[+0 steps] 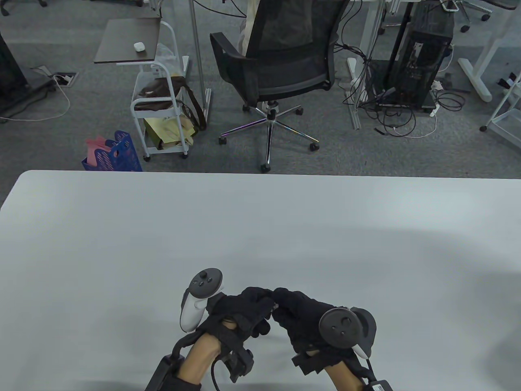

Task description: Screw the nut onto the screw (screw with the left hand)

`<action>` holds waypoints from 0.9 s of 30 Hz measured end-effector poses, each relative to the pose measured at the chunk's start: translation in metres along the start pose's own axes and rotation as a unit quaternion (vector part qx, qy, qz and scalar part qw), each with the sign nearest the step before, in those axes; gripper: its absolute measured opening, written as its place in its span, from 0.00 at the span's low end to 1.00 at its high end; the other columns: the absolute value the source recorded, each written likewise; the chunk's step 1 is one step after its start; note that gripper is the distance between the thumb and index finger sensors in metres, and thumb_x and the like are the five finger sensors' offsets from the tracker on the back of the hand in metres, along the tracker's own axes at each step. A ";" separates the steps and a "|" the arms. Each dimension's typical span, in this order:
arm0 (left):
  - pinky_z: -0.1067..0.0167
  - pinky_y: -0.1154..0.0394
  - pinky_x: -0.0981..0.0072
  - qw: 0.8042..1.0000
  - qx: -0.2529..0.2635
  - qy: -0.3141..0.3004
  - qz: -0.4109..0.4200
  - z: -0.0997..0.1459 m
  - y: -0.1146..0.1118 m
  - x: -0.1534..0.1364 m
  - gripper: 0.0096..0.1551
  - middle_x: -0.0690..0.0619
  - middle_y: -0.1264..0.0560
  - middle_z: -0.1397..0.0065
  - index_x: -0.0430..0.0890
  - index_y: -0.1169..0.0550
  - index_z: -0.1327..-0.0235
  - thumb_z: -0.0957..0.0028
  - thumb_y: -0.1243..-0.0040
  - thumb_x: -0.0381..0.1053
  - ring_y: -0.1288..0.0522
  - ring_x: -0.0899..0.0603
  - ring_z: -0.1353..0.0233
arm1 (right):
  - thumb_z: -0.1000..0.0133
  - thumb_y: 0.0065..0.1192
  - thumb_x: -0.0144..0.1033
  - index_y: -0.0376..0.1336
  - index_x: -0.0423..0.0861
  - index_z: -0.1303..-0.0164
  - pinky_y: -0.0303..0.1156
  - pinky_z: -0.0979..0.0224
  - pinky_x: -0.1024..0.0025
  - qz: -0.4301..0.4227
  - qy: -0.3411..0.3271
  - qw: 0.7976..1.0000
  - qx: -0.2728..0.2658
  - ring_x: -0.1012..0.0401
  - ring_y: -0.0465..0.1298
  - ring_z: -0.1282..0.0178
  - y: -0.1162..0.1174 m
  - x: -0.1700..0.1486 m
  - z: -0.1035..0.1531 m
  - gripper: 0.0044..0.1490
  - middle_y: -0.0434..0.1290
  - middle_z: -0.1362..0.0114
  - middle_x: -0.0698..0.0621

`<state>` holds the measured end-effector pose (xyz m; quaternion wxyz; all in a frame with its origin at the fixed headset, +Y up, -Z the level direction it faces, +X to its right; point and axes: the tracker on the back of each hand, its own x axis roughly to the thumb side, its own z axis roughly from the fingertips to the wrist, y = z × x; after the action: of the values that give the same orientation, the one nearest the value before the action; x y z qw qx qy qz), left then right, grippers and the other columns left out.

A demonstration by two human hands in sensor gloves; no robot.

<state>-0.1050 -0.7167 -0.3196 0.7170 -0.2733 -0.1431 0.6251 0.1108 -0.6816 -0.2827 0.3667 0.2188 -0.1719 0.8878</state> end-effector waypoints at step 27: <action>0.55 0.28 0.38 1.000 0.007 0.000 -0.011 0.000 0.001 0.001 0.33 0.30 0.27 0.43 0.33 0.26 0.41 0.52 0.43 0.53 0.21 0.32 0.56 | 0.61 0.78 0.41 0.74 0.47 0.49 0.91 0.56 0.64 -0.002 0.001 1.000 0.001 0.65 0.93 0.67 0.000 0.000 0.000 0.30 0.85 0.51 0.50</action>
<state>-0.1054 -0.7161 -0.3207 0.7260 -0.2667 -0.1411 0.6180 0.1108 -0.6810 -0.2828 0.3683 0.2188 -0.1702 0.8874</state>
